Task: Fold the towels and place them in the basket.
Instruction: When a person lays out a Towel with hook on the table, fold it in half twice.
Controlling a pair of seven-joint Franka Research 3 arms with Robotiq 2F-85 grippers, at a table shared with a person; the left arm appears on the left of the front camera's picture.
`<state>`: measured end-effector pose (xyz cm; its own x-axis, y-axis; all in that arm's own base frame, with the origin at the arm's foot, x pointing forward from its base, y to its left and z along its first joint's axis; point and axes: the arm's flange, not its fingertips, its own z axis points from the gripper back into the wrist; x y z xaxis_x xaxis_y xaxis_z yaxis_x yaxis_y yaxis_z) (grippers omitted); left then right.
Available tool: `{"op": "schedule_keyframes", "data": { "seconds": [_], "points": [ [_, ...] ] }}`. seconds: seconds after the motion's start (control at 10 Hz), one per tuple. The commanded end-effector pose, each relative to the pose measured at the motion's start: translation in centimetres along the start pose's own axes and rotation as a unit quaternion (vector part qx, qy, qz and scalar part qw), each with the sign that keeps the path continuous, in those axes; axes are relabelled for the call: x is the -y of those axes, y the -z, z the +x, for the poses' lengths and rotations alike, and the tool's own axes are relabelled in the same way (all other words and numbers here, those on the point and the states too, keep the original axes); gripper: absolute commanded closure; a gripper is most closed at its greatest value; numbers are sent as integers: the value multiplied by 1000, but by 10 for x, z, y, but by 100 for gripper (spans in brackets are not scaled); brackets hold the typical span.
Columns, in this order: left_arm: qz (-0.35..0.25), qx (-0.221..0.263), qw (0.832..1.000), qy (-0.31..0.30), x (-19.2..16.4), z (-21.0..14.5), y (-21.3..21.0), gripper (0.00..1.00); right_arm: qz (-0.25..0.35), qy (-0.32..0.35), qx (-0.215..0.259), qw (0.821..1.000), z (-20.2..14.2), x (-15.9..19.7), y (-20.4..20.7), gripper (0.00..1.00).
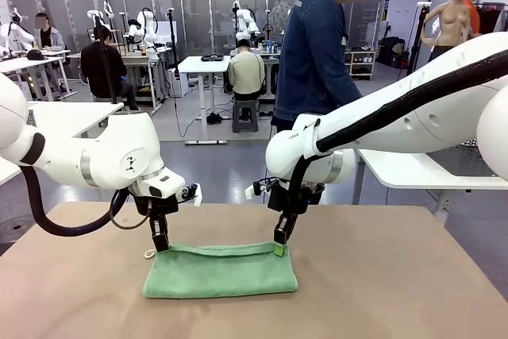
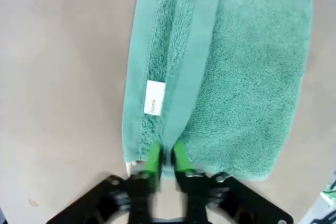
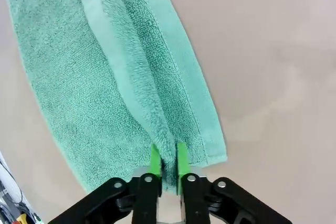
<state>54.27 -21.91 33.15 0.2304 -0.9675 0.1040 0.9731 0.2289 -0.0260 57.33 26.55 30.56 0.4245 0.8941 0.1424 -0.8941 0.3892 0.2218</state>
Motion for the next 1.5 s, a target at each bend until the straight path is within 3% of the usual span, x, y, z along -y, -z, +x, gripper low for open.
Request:
{"op": "schedule_keyframes", "data": {
  "seconds": [0.0,0.1,0.2,0.3,0.4,0.5,0.6,0.8,0.9,1.4],
  "points": [
    [10,16,1000,17,-1,-3,2,66,-8,-1,17,1000,-3,-2,0,37],
    [14,20,1000,11,-1,-4,2,47,-16,0,29,999,-3,-3,-2,16],
    [22,23,999,7,0,-7,0,38,-25,4,35,999,-2,-3,-3,0],
    [27,24,999,7,1,-9,-3,17,-39,9,30,999,-3,-4,-5,0],
    [28,28,999,6,3,-13,-6,7,-49,11,35,998,-5,-4,-8,0],
    [28,36,999,1,8,-18,-12,0,-55,12,38,998,-7,-9,-12,8],
    [27,43,999,0,17,-24,-21,0,-70,20,33,997,-9,-16,-17,0],
    [3,56,998,26,22,-29,-26,0,-44,30,35,998,-12,-18,-22,0],
    [25,27,999,-7,8,-14,-20,0,-52,8,36,998,-2,-6,-18,0],
    [18,32,999,-1,13,-17,-20,0,-50,14,34,998,-4,-9,-18,3]
  ]
}}
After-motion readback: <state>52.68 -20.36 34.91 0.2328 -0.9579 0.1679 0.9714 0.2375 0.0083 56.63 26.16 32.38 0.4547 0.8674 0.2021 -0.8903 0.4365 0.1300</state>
